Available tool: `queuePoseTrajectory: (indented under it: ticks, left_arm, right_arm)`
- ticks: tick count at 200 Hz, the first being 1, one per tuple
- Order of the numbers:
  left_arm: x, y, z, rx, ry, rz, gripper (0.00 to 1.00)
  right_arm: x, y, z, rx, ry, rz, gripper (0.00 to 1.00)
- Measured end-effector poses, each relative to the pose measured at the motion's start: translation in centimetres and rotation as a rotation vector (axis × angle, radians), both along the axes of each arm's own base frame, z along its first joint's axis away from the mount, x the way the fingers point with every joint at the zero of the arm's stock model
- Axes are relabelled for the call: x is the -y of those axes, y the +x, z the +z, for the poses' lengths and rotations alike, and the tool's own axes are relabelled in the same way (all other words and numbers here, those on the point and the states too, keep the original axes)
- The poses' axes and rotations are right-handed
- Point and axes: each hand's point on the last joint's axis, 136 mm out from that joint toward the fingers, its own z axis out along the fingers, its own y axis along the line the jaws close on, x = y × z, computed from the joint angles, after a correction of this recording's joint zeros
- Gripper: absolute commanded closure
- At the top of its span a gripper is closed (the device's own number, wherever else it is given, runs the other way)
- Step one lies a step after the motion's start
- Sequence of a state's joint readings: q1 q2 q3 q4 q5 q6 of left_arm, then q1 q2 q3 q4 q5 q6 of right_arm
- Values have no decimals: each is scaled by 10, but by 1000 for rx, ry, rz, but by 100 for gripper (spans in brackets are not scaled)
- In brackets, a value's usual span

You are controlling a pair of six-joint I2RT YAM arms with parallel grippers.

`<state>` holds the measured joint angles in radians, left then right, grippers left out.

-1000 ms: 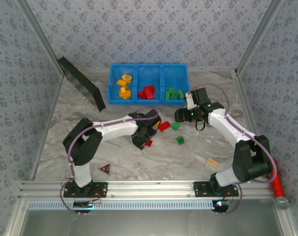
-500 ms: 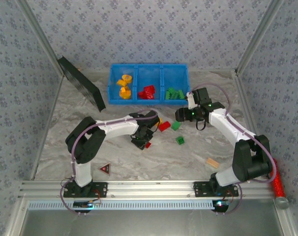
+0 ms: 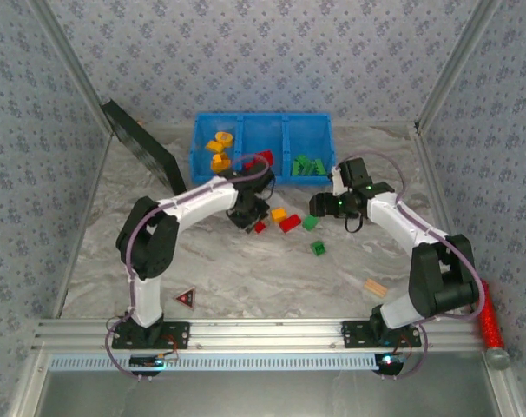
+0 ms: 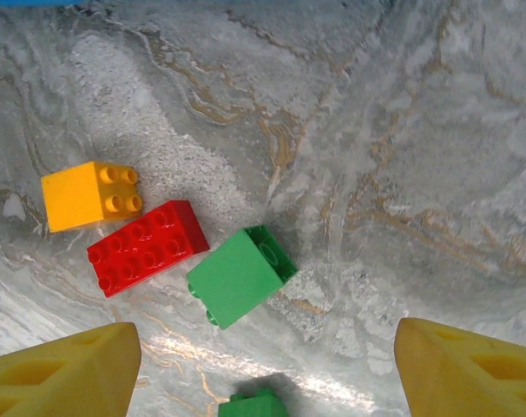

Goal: Sort the legos into containers by color
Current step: Pick up the lego from the center of the table, then place the lego in the container.

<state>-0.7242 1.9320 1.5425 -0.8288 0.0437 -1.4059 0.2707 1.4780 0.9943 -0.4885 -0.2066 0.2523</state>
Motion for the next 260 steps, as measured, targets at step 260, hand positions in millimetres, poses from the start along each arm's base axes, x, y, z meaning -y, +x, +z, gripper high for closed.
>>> queuePoseTrajectory:
  ticks: [260]
  left_arm:
    - [23, 211, 13, 321, -50, -231, 40]
  right_arm:
    - [-32, 5, -30, -129, 103, -337, 13]
